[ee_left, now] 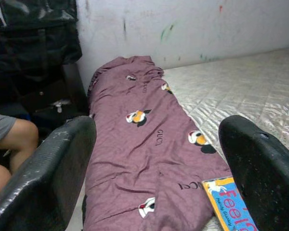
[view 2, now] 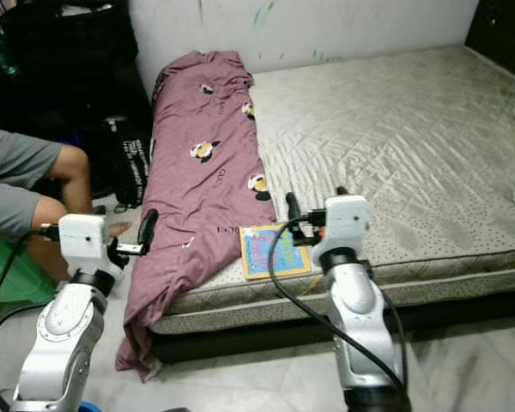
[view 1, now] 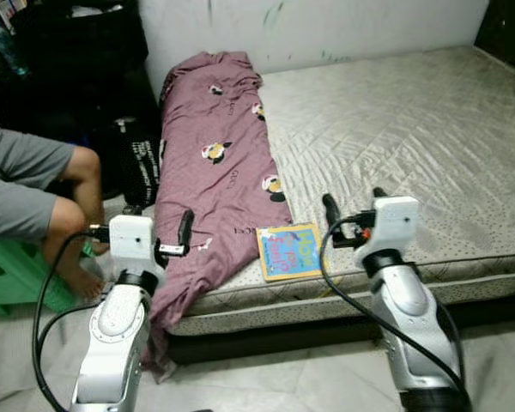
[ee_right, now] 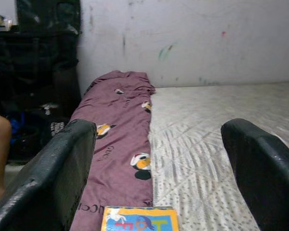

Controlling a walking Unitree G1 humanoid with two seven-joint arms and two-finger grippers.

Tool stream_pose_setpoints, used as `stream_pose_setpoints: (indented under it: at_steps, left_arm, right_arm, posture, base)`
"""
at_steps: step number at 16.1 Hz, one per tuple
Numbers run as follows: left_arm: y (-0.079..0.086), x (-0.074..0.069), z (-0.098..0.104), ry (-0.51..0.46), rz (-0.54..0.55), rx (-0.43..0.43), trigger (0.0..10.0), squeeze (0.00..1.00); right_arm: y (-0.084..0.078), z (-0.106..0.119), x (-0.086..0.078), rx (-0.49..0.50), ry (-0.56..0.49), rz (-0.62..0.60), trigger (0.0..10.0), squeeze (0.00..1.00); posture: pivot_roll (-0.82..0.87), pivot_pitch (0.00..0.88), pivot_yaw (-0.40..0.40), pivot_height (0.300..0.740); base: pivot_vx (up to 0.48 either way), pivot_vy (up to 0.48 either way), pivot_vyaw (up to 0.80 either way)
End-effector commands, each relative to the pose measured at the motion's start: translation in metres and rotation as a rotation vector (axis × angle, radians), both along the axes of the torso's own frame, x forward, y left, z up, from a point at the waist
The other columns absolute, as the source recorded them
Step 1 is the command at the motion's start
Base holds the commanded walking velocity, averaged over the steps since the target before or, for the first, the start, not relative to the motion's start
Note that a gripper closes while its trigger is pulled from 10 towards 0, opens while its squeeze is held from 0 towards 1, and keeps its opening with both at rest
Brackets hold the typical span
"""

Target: Clean up the room

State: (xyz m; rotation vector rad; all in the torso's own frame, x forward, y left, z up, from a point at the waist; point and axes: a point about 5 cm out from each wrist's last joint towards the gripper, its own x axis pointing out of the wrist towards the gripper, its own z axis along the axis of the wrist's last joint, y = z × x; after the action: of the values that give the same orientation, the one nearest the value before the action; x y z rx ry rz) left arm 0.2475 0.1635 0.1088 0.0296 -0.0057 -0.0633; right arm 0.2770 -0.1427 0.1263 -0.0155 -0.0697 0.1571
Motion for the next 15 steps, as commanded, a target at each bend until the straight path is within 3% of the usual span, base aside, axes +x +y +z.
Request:
stream_pose_setpoints:
  at_steps: [1, 7, 11, 15]
  left_arm:
    - [0.006, -0.003, 0.000, -0.008, 0.042, 0.010, 10.0, 0.00]
    - [0.022, -0.022, -0.004, -0.018, 0.210, 0.002, 10.0, 0.00]
    - [0.030, -0.023, -0.004, -0.015, 0.240, 0.013, 10.0, 0.00]
    - [0.027, -0.019, 0.000, -0.036, 0.169, 0.021, 10.0, 0.00]
  right_arm:
    - [0.007, 0.001, 0.005, 0.000, -0.004, 0.041, 10.0, 0.00]
    - [0.033, -0.004, 0.020, -0.004, 0.032, 0.205, 10.0, 0.00]
    - [0.043, -0.005, 0.023, 0.009, 0.034, 0.231, 10.0, 0.00]
    - [0.037, -0.006, 0.022, 0.015, 0.027, 0.192, 10.0, 0.00]
  posture:
    - [-0.05, 0.000, 0.041, 0.740]
    - [0.07, 0.000, -0.099, 0.740]
    - [0.07, 0.000, -0.097, 0.740]
    - [0.04, 0.000, -0.063, 0.740]
  base:
    - [0.000, 0.000, 0.00]
    - [0.000, 0.000, 0.00]
    - [0.000, 0.000, 0.00]
    - [0.137, 0.000, 0.00]
